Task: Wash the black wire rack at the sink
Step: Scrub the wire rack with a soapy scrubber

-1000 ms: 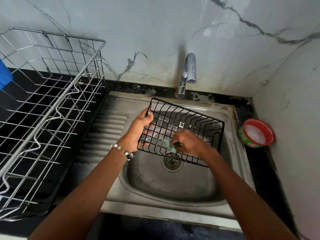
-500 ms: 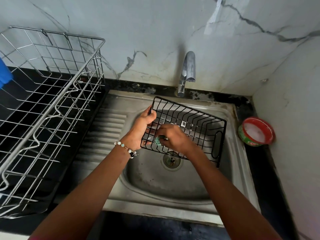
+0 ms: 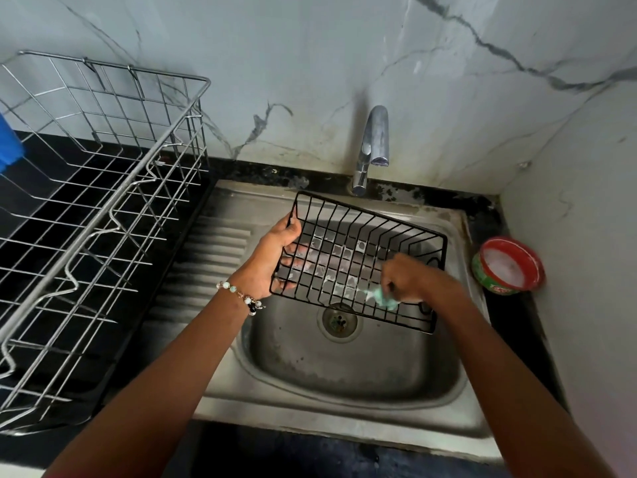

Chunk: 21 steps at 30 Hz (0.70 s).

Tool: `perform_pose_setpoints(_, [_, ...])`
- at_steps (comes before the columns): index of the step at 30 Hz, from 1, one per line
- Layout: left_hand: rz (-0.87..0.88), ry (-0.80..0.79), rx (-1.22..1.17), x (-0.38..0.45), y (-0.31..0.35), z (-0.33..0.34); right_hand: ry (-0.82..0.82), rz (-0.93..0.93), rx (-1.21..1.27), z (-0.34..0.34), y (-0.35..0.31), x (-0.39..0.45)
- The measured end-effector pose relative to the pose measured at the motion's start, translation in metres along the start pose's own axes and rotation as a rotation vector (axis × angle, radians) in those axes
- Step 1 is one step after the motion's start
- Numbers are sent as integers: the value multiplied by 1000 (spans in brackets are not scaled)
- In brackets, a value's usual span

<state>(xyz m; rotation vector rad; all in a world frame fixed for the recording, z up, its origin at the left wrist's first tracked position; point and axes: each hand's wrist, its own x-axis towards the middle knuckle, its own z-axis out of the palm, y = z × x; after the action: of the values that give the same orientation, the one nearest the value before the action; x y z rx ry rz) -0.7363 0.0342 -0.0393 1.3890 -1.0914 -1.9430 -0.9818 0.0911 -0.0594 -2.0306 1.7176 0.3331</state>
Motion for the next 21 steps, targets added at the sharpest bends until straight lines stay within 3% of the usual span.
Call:
perform_pose_setpoints(2, [-10, 4, -3, -1, 1, -1, 41, 148, -78, -12, 3, 0])
perform_pose_setpoints(6, [-3, 17, -39, 0, 4, -2, 439, 254, -165, -27, -10, 9])
perform_pose_setpoints(8, [2, 37, -24, 1, 4, -2, 505, 292, -137, -21, -18, 6])
perform_pose_setpoints(12, [29, 66, -37, 2, 7, -4, 345, 406, -112, 3, -31, -5])
perform_pose_setpoints(16, [44, 61, -54, 4, 4, -6, 176, 359, 66, 20, -40, -8])
perform_pose_setpoints(19, [40, 73, -32, 3, 2, -5, 163, 255, 298, 19, -31, -5])
perform_pose_setpoints(21, [25, 65, -48, 1, -2, -3, 252, 277, 458, 19, -27, 0])
